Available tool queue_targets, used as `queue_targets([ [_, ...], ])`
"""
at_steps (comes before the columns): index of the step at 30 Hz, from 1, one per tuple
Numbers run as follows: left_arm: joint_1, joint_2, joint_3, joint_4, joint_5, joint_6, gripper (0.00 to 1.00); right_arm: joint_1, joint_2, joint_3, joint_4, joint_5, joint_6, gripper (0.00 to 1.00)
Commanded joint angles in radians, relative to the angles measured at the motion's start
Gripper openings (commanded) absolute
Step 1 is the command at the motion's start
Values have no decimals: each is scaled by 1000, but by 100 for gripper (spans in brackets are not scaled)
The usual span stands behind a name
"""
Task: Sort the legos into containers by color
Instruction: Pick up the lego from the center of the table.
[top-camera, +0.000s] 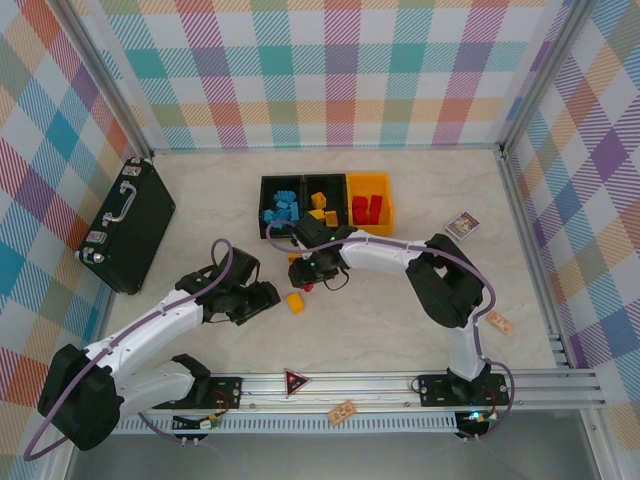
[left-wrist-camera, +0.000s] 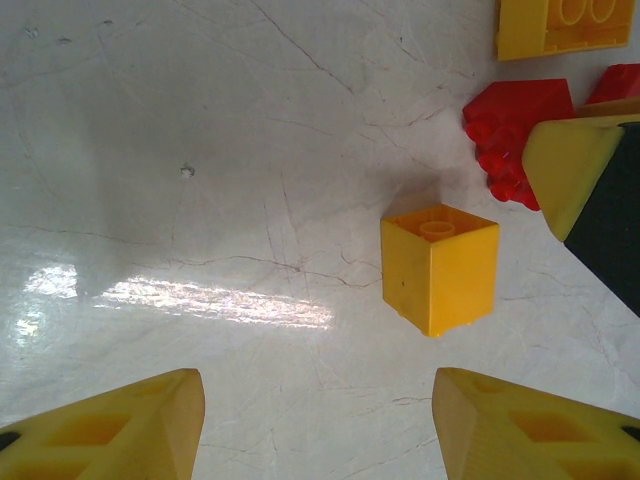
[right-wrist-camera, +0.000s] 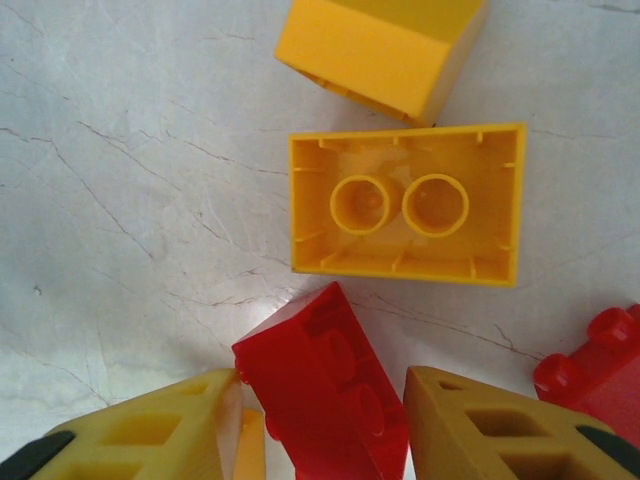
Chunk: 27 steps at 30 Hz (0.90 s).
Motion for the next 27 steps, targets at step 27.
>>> queue_targets([
  [27,-10,12,-31,22,0,-18,62,19,-24,-5,-40,29,-45,20],
])
